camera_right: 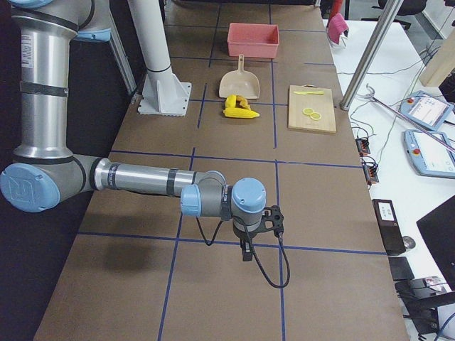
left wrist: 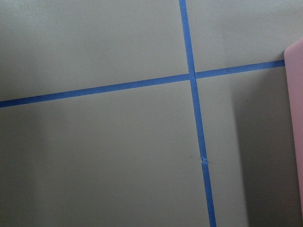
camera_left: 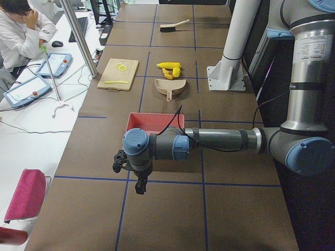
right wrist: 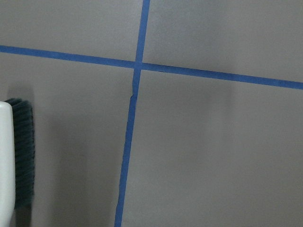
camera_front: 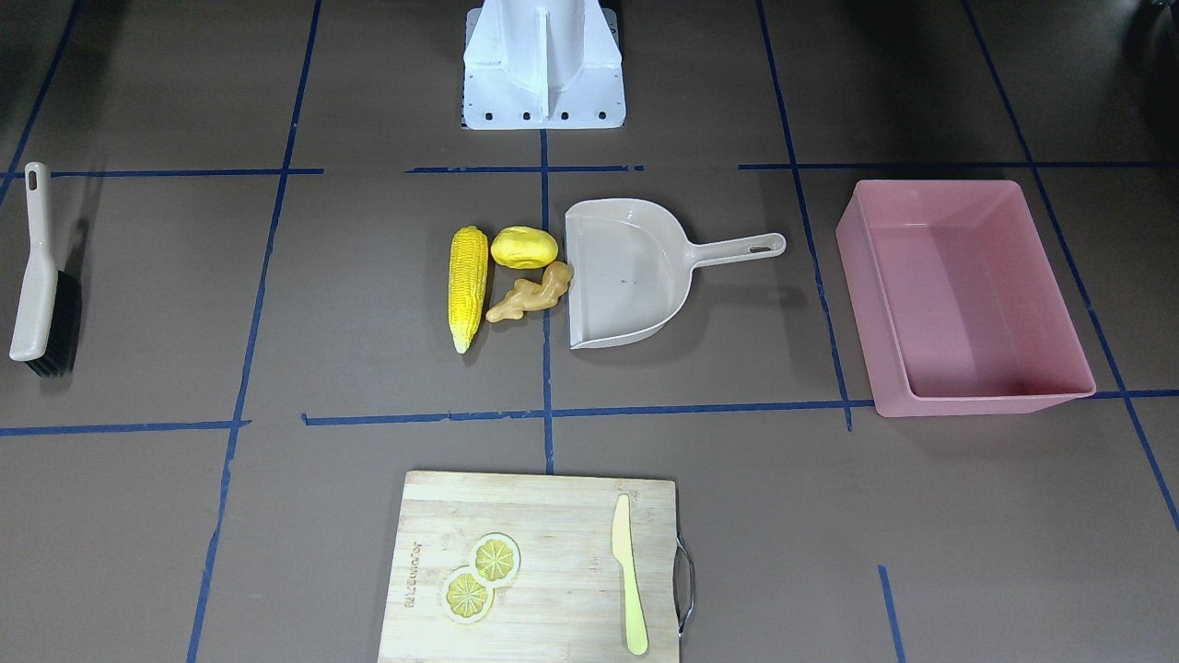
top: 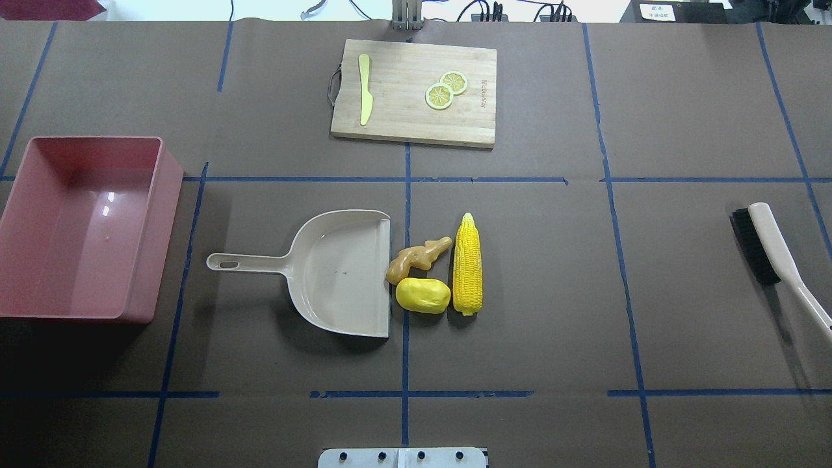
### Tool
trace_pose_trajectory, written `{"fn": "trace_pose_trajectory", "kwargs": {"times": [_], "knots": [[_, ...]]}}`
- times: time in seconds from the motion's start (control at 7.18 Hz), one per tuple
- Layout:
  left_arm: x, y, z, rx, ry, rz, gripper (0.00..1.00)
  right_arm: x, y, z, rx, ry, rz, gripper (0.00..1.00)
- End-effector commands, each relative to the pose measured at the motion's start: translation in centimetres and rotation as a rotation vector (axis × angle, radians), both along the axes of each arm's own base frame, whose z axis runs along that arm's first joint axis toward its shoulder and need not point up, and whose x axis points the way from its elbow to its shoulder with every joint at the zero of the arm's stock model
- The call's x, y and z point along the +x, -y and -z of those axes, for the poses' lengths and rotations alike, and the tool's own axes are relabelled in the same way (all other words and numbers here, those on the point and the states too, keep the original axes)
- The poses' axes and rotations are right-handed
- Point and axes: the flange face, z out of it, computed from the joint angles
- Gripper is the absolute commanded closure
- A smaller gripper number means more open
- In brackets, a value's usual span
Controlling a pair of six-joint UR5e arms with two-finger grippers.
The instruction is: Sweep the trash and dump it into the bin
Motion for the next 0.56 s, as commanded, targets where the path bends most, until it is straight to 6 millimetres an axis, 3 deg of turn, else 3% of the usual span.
{"fn": "trace_pose_trajectory", "kwargs": {"times": [0.0,0.42], "knots": [[0.22,-0.01,0.08,0.002,0.000,-0.004,0.00,-0.01,0.00,-0.01,0.000,0.000,0.000,0.00],[0.65,0.07,0.08,0.002,0.002,-0.012,0.00,-0.02,0.12,0.24,0.001,0.002,-0.005,0.00]]}}
